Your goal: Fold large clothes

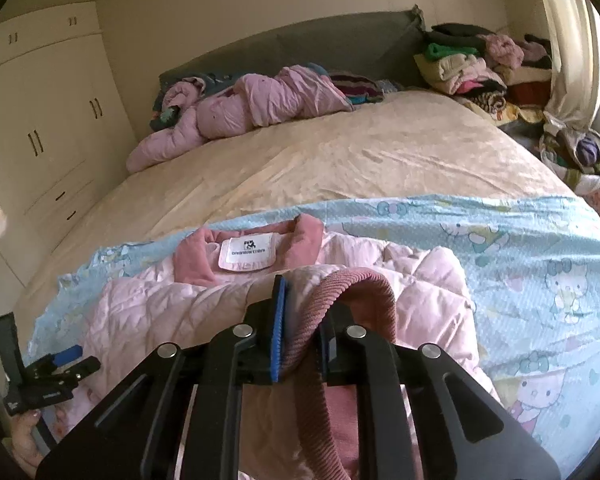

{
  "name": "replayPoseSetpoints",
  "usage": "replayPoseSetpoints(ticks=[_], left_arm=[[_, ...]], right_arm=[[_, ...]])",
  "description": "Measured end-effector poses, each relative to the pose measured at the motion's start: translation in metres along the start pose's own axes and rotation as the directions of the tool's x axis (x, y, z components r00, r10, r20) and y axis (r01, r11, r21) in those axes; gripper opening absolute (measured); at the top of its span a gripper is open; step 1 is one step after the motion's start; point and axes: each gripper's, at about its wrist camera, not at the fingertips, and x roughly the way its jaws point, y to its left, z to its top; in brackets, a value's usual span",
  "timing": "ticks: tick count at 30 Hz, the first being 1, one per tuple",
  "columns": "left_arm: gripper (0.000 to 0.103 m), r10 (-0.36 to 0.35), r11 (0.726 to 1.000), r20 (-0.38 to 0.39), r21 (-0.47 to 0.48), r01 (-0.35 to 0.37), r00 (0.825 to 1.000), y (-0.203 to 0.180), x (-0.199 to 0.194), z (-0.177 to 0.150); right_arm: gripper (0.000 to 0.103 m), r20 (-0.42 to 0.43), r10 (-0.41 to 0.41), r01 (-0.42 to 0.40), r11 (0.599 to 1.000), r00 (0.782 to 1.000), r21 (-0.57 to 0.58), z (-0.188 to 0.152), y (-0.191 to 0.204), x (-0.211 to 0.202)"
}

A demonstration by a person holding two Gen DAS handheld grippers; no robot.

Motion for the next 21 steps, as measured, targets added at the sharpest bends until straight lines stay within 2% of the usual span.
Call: replayPoseSetpoints(ticks=[3,6,10,14,18,21], left_arm=[[0.086,0.008,1.0,-0.035,0.007,-0.008,0.999,0.0,0.008,-0.003],[0.086,0.016,1.0,-0.042,0.01,-0.016,0.999,0.001,0.011,-0.004],[0.086,0.025,1.0,-0.046,0.016,-0.025,0.999,-0.001,0.012,-0.005],[0.086,0.034,0.999,-0.048,0.023,-0.033,0.998,-0.003,0.013,-0.005],[0.086,0.036,0.999,-0.049,0.023,-0.035,0.998,-0.003,0.014,-0.006],[0.087,0.04,0.999,-0.047,0.024,-0.039,0.998,-0.003,0.014,-0.005]], right_arm=[[0.022,0.0,0.001,-0.001,1.0,1.0,0.015,-0.002,-0.004,-0.004],[0.037,0.007,-0.021,0.021,0.998,1.0,0.053,-0.004,-0.011,-0.01],[0.054,0.093,-0.07,0.064,0.996,0.993,0.069,-0.002,-0.015,-0.034],[0.066,0.123,-0.031,0.028,0.999,0.992,0.024,-0.001,0.001,-0.047],[0.075,0.094,0.026,-0.023,0.999,0.995,-0.03,-0.005,0.025,-0.043],[0.077,0.023,0.066,-0.065,0.996,0.998,-0.057,-0.012,0.044,-0.029]])
